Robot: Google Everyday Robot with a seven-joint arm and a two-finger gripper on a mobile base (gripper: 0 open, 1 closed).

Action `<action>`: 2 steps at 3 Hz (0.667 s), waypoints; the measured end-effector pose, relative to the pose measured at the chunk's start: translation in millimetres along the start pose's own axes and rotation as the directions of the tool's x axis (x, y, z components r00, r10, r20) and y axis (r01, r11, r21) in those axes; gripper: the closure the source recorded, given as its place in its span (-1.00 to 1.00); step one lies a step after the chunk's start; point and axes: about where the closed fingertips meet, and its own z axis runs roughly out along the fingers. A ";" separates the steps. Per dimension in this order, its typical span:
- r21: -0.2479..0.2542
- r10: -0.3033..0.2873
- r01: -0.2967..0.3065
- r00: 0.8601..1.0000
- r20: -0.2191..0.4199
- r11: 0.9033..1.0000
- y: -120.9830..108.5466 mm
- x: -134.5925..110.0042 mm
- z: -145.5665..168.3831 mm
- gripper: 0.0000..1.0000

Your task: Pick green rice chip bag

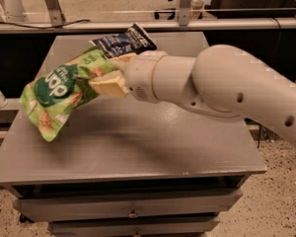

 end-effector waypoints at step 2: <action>0.041 0.002 -0.002 1.000 -0.009 0.999 -10.7 3.5 -17.6 1.00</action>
Offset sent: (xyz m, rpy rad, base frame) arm -0.0001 -0.0222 0.0044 0.0012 -0.0086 -0.0446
